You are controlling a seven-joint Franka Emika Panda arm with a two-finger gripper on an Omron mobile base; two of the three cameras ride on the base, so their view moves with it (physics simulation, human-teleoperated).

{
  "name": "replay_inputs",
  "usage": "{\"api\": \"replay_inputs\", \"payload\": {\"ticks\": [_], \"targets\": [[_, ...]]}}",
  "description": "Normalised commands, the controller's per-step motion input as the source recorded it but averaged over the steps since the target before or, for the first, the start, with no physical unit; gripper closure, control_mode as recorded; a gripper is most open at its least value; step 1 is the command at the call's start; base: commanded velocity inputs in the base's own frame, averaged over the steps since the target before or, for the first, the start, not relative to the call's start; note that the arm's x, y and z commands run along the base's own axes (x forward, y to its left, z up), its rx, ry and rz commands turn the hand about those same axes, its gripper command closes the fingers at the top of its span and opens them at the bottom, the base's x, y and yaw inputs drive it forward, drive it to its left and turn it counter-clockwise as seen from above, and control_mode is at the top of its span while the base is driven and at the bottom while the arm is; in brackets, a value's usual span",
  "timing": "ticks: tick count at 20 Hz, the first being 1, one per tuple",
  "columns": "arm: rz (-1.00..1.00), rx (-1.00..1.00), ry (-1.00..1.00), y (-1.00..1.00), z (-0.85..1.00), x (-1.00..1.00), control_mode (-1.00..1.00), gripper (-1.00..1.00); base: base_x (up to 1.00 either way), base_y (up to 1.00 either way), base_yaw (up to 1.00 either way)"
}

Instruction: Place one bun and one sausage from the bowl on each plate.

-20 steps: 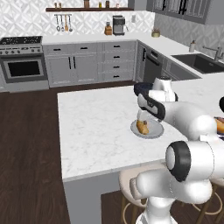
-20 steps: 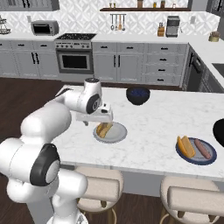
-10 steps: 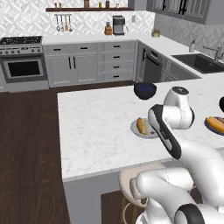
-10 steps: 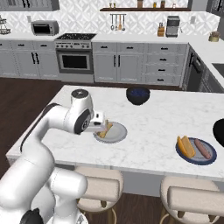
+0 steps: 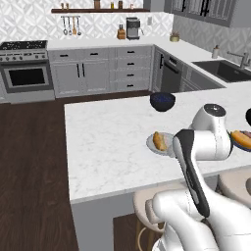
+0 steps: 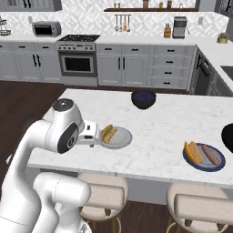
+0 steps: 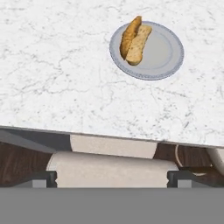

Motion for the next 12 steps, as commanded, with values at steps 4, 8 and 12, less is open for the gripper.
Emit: {"api": "replay_inputs", "payload": {"ticks": [4,8,12], "targets": [[0.0,0.0,0.0,0.0,0.0,0.0,1.0,-1.0,-0.07,-0.09,0.0],[0.0,0.0,0.0,0.0,0.0,0.0,1.0,-1.0,-0.03,-0.49,-0.03],[0.0,0.0,0.0,0.0,0.0,0.0,1.0,-1.0,0.0,-0.81,0.0]]}}
